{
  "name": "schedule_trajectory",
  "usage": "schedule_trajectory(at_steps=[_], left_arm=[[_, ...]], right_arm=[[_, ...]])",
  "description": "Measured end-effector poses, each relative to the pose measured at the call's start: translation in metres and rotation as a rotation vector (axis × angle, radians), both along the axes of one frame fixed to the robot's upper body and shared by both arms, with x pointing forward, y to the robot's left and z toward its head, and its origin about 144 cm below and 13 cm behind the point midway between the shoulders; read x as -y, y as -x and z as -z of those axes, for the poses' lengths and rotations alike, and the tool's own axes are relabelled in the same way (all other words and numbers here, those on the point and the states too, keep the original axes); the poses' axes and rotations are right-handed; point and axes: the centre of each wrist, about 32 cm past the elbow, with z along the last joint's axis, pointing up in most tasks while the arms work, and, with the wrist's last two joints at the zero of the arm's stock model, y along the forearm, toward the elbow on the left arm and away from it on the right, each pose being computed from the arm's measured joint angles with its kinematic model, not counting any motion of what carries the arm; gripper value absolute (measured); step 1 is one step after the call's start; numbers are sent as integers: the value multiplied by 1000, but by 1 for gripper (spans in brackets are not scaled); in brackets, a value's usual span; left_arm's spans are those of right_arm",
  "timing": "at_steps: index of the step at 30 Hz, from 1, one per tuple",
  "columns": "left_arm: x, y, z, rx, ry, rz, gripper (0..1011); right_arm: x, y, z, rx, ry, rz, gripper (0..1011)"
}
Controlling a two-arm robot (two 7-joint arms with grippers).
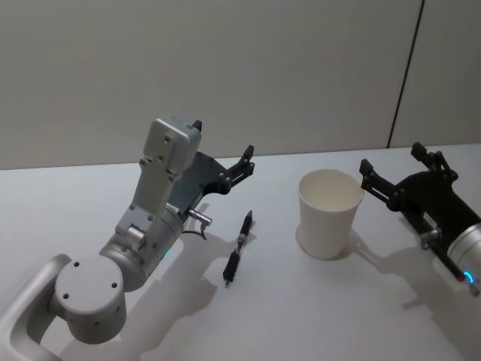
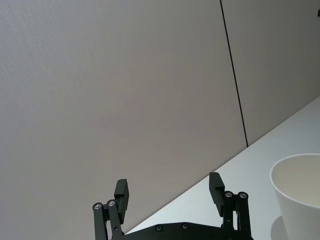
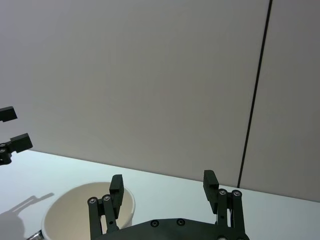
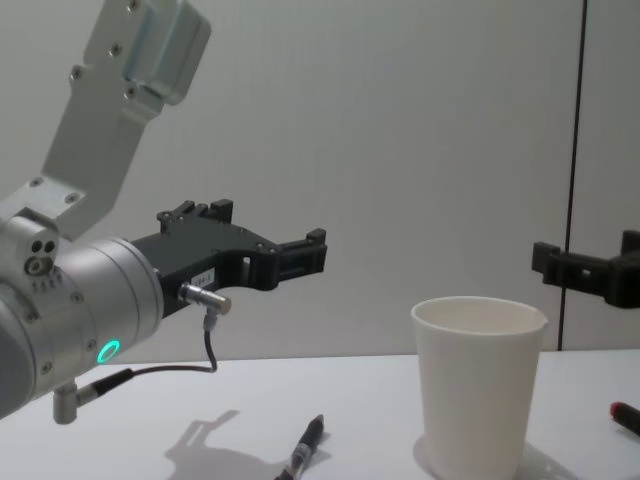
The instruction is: Place the pen into the pen holder.
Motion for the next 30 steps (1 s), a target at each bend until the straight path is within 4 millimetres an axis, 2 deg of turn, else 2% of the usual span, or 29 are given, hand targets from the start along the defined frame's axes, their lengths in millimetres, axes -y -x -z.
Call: schedule_trajectory(at_steps=[10, 20, 30], left_arm=[[0, 0, 0, 0, 0, 0, 1001], [0, 0, 0, 0, 0, 0, 1001], [0, 0, 0, 0, 0, 0, 1001]], right_arm=[[15, -12, -26, -79, -4, -80, 1001], [47, -27, -66, -170, 57, -127, 1001], [72, -40, -79, -228, 146, -81, 1001]])
